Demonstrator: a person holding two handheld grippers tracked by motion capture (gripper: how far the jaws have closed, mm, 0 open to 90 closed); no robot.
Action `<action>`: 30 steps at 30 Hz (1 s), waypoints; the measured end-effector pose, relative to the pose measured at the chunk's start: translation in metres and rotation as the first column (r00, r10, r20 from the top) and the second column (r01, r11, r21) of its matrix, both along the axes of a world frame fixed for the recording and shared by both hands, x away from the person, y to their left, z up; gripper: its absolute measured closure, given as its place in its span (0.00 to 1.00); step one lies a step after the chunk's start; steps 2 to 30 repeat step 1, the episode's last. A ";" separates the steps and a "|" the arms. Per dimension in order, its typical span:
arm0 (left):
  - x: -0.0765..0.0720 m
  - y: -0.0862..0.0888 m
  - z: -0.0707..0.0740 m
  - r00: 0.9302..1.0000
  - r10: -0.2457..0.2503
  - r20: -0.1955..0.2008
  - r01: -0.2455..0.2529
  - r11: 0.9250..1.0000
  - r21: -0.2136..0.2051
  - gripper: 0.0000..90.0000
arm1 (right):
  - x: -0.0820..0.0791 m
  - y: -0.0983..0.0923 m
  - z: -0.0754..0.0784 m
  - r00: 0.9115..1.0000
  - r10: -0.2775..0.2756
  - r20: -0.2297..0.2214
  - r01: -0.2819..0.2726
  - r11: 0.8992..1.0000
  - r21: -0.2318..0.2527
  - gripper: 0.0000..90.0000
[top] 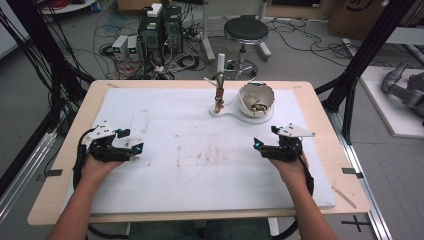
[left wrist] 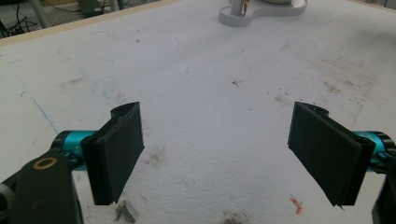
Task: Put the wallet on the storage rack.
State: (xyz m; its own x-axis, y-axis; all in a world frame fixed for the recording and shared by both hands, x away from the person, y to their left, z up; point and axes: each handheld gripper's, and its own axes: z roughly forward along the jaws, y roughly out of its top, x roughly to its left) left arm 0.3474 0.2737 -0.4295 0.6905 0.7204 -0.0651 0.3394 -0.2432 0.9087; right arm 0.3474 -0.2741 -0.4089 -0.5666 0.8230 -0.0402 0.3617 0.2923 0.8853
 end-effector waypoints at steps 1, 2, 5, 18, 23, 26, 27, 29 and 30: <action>0.000 0.000 0.000 1.000 0.001 0.000 -0.001 1.000 0.002 0.20 | 0.000 0.000 0.000 1.000 0.000 -0.001 0.000 1.000 0.000 0.20; 0.000 0.000 0.000 1.000 0.001 0.000 -0.001 1.000 0.002 0.20 | 0.000 0.000 0.000 1.000 0.000 -0.001 0.000 1.000 0.000 0.20; 0.000 0.000 0.000 1.000 0.001 0.000 -0.001 1.000 0.002 0.20 | 0.000 0.000 0.000 1.000 0.000 -0.001 0.000 1.000 0.000 0.20; 0.000 0.000 0.000 1.000 0.001 0.000 -0.001 1.000 0.002 0.20 | 0.000 0.000 0.000 1.000 0.000 -0.001 0.000 1.000 0.000 0.20; 0.000 0.000 0.000 1.000 0.001 0.000 -0.001 1.000 0.002 0.20 | 0.000 0.000 0.000 1.000 0.000 -0.001 0.000 1.000 0.000 0.20; 0.000 0.000 0.000 1.000 0.001 0.000 -0.001 1.000 0.002 0.20 | 0.000 0.000 0.000 1.000 0.000 -0.001 0.000 1.000 0.000 0.20; 0.000 0.000 0.000 1.000 0.001 0.000 -0.001 1.000 0.002 0.20 | 0.000 0.000 0.000 1.000 0.000 -0.001 0.000 1.000 0.000 0.20; 0.000 0.000 0.000 1.000 0.001 0.000 -0.001 1.000 0.002 0.20 | 0.000 0.000 0.000 1.000 0.000 -0.001 0.000 1.000 0.000 0.20; 0.000 0.000 0.000 1.000 0.001 0.000 -0.001 1.000 0.002 0.20 | 0.000 0.000 0.000 1.000 0.000 -0.001 0.000 1.000 0.000 0.20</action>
